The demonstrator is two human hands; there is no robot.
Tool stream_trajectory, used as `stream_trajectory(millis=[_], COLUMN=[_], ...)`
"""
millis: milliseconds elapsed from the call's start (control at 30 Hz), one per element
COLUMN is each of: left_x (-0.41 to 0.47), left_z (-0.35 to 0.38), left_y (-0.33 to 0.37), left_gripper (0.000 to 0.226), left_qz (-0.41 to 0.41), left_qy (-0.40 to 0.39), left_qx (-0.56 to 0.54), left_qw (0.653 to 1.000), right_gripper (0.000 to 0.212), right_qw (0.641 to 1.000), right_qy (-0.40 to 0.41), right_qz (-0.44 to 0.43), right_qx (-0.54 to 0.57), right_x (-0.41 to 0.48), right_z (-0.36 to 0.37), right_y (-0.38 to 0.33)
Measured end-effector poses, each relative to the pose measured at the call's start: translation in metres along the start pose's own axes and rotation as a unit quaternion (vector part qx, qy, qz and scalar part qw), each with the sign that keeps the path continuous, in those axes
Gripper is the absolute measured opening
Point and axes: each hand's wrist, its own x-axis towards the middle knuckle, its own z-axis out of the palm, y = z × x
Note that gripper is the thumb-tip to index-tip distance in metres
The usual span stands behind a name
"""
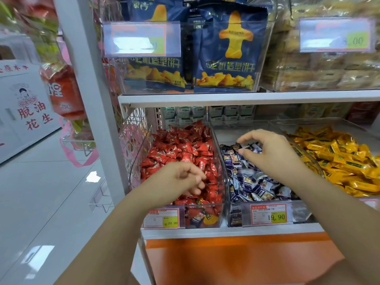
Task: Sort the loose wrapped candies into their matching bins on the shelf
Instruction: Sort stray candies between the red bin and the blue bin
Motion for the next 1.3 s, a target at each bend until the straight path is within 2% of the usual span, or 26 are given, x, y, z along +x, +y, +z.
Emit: stream_trajectory(millis=[67,133,233,300,367,433,533,667,800,867,1000,1233,1300], left_x=[-0.004,-0.008,-0.014,-0.018,-0.023,-0.028,-0.035,-0.042,-0.046,-0.048,-0.050,-0.050,-0.050], left_z=[0.001,0.001,-0.005,-0.011,-0.016,-0.022,-0.029,-0.034,-0.035,-0.035,-0.038,-0.041,-0.039], left_y=[-0.007,-0.013,-0.022,-0.030,-0.036,-0.039,-0.042,-0.043,-0.043,-0.043,-0.045,-0.045,-0.043], left_gripper=[0.016,0.019,0.021,0.023,0.027,0.036,0.045,0.043,0.046,0.046,0.049,0.042,0.041], left_qz=[-0.018,-0.017,-0.017,-0.018,-0.013,-0.011,0.000,0.027,0.038,0.040,0.041,0.046,0.048], left_qy=[-0.039,-0.050,-0.048,-0.047,-0.031,-0.003,0.033,0.070,0.090,0.091,0.105,0.128,0.138], left_qx=[0.052,0.100,0.179,0.207,0.197,0.130,0.051,0.038,0.065,0.072,0.065,0.044,0.053], left_qw=[0.998,0.994,0.983,0.977,0.980,0.991,0.998,0.996,0.993,0.992,0.992,0.990,0.988], right_gripper=[0.012,0.013,0.019,0.023,0.019,0.009,0.012,0.031,0.041,0.042,0.042,0.019,0.013], right_qw=[0.997,0.983,0.938,0.910,0.888,0.864,0.844,0.820,0.804,0.811,0.873,0.929,0.948], right_qy=[-0.049,-0.151,-0.313,-0.373,-0.410,-0.436,-0.465,-0.496,-0.515,-0.509,-0.452,-0.343,-0.289], right_qz=[-0.049,-0.104,-0.147,-0.154,-0.158,-0.171,-0.157,-0.147,-0.130,-0.130,-0.092,-0.102,-0.108], right_qx=[0.025,0.030,-0.036,-0.091,-0.137,-0.185,-0.215,-0.247,-0.267,-0.257,-0.157,-0.094,-0.071], right_x=[-0.005,-0.013,-0.020,-0.019,-0.015,-0.011,-0.008,-0.007,-0.007,-0.009,-0.006,-0.008,-0.007], right_z=[0.002,0.011,0.033,0.044,0.050,0.055,0.066,0.077,0.080,0.080,0.078,0.052,0.041], right_y=[-0.019,-0.038,-0.054,-0.059,-0.065,-0.071,-0.074,-0.077,-0.081,-0.079,-0.074,-0.067,-0.065])
